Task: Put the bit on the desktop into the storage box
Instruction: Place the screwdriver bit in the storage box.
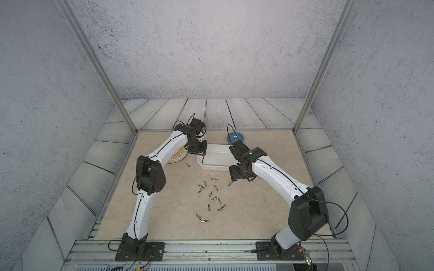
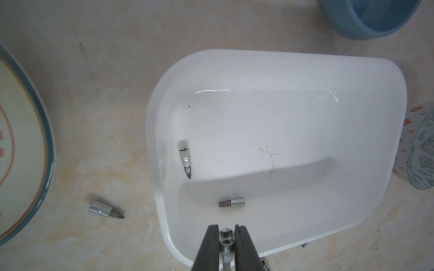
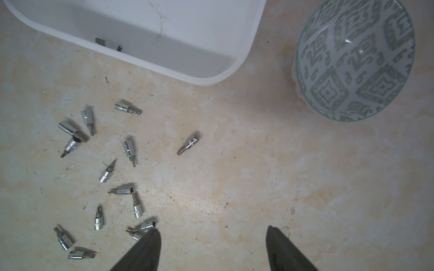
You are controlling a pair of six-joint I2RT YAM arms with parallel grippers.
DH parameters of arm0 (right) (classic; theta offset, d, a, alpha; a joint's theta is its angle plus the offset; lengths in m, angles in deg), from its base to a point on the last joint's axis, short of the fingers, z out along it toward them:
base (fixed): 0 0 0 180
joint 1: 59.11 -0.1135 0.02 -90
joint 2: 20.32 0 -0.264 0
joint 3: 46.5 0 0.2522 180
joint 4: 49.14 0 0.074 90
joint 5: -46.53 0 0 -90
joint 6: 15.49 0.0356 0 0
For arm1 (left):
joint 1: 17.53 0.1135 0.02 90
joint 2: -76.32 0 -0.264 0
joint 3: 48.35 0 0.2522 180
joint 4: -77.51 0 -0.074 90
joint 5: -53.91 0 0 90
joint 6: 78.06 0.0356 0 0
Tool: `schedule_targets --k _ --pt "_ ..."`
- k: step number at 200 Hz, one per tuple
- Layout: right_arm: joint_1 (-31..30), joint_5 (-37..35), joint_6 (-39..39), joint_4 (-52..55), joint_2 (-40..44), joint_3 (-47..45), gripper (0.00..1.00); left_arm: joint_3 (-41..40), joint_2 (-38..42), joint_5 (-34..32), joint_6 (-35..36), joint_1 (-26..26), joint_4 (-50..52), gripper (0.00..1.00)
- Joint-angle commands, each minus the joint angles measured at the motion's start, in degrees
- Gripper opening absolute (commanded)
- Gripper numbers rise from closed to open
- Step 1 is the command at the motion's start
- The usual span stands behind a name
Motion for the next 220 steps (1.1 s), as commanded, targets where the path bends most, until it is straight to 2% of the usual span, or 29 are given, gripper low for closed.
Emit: schedule_targets --k 1,37,52,94,120,166,187,220 --pt "0.2 -0.7 0.8 1.1 2.0 -0.5 0.76 1.8 -0.9 -0.5 -0.3 -0.6 3.7 0.05" --pt "0.2 -0.9 0.7 1.6 2.5 -0.3 0.76 1.8 -0.8 -0.5 -0.2 -0.6 3.7 0.30" --pt "0.1 -0.9 0.8 1.6 2.7 -0.4 0.76 1.8 -0.8 -0.5 -0.2 -0.7 3.7 0.35" --pt "0.2 -1.0 0.7 1.6 2.9 -0.8 0.76 2.0 -0.3 -1.0 0.1 -0.7 4.8 0.36" --pt "0.1 -1.2 0.6 1.5 2.7 -1.3 0.76 0.7 2.7 -4.4 1.2 0.0 7.5 0.36" --pt "0.2 -0.1 0.6 1.0 1.7 -1.2 0.76 -10.3 12.8 -9.3 1.9 3.0 5.2 0.37" --pt "0.1 0.2 0.7 0.9 1.8 -1.2 0.75 -11.7 13.5 -9.5 2.5 5.1 5.8 0.45" --pt "0.2 0.0 0.6 1.2 2.7 -1.2 0.76 -11.0 10.5 -10.0 3.6 6.9 8.7 0.53"
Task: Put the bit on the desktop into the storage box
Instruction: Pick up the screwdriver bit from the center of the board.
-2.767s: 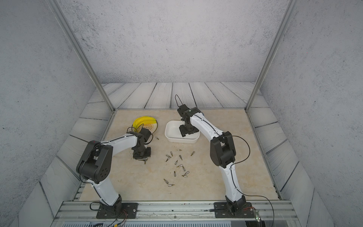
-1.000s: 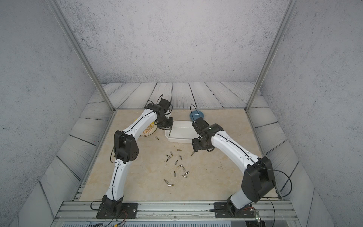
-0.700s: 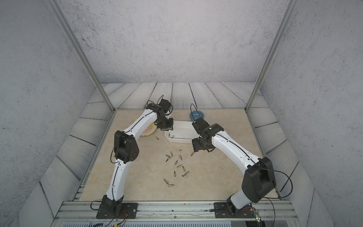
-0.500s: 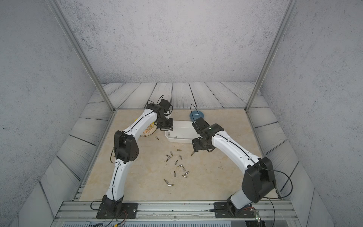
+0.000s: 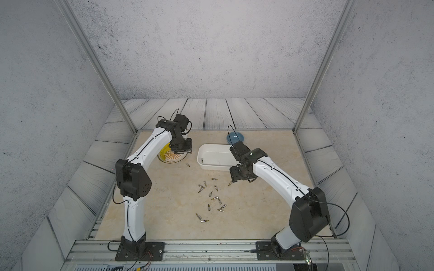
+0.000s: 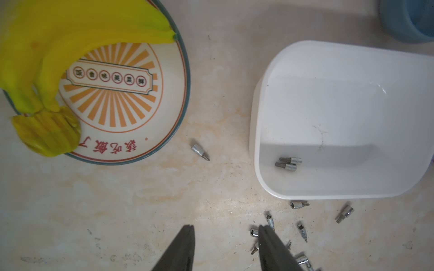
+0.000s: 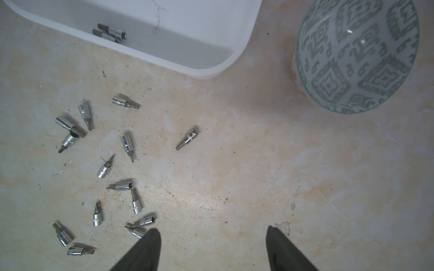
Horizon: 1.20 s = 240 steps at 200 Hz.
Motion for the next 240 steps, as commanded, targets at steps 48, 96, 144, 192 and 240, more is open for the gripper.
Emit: schedule_targets --k 48,96,144,192,240 --pt "0.2 -0.3 0.4 1.2 2.4 -0.7 0.76 -0.9 -7.0 -0.3 1.5 1.1 2.3 0.54" --pt "0.1 0.0 0.2 -0.6 1.5 -2.3 0.75 -1.4 -7.9 0.4 1.7 1.1 1.5 0.55" --pt "0.2 0.2 -2.1 1.1 -3.6 4.4 0.75 -8.9 -1.3 1.0 1.4 1.2 -2.1 0.55" --pt "0.1 0.6 -1.5 0.1 -3.2 4.0 0.75 -15.8 3.3 1.7 1.1 1.2 -6.0 0.56" --pt "0.1 -0.2 -1.3 -0.5 -3.4 4.0 0.75 -25.0 9.4 0.9 0.0 1.2 -13.3 0.61"
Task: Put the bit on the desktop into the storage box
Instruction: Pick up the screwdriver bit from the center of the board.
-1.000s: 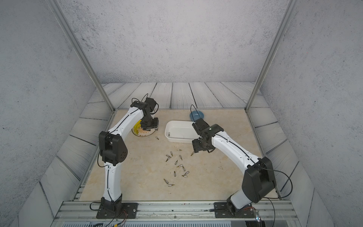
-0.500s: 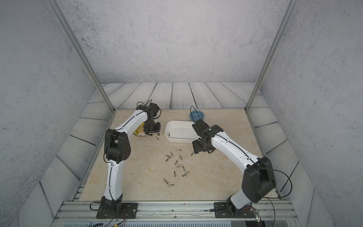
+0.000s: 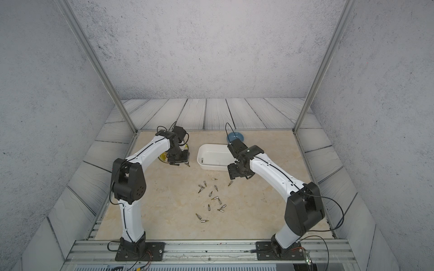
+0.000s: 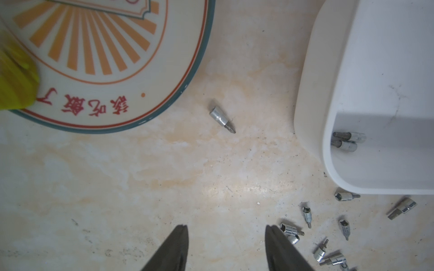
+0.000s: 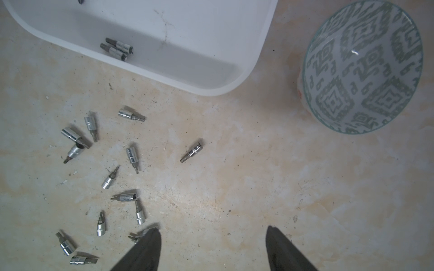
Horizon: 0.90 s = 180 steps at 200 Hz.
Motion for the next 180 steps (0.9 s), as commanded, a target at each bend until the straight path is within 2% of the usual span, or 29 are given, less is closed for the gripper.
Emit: schedule_targets --k 1,48,83,130,180 --pt "0.2 -0.4 0.1 -0.1 0.4 0.5 0.75 -3.6 3.0 -0.8 -0.7 0.0 -4.2 0.61" --pt "0.2 -0.5 0.6 -0.3 0.6 -0.3 0.75 -4.2 0.9 -3.1 -0.6 0.6 -3.5 0.63" --pt "0.1 -0.1 1.0 -1.0 2.1 -2.7 0.75 -4.4 -1.4 -2.0 -0.7 0.7 -4.7 0.62" --pt "0.1 -0.5 1.0 -2.4 3.1 -4.9 0.75 -13.1 5.6 -1.6 -1.5 0.7 -12.5 0.63" --pt "0.1 -0.6 0.8 -2.3 2.8 -4.0 0.75 -13.8 7.6 -4.4 -0.4 0.7 -13.6 0.64"
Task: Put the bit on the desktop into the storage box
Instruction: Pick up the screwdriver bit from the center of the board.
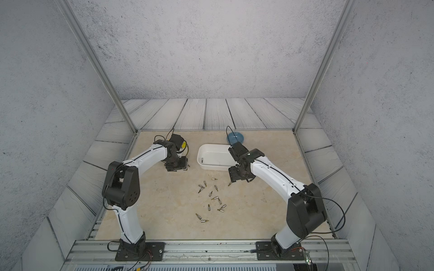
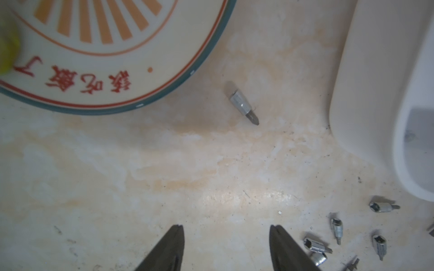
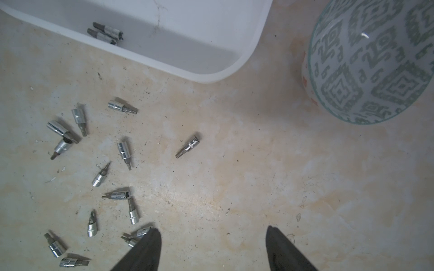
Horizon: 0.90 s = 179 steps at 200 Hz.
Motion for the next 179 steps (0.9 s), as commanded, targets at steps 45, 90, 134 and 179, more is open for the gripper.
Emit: schedule_targets --k 45,90,134,179 --pt "0.1 -0.9 0.4 0.7 1.6 0.7 0.75 5.0 -3.6 -4.6 -1.3 0.5 -1.2 0.63" --pt "0.1 -1.7 0.2 1.1 1.9 0.7 0.75 11.4 -9.4 -2.2 -1.5 0.5 2.0 0.62" --pt "0.1 -1.3 0.2 1.2 1.6 1.1 0.75 21.3 -14.6 -1.7 3.6 1.2 11.9 0.61" --pt "0.1 -1.6 0.3 1.2 1.9 0.9 0.75 20.4 -14.1 -5.4 4.5 1.7 12.1 0.61"
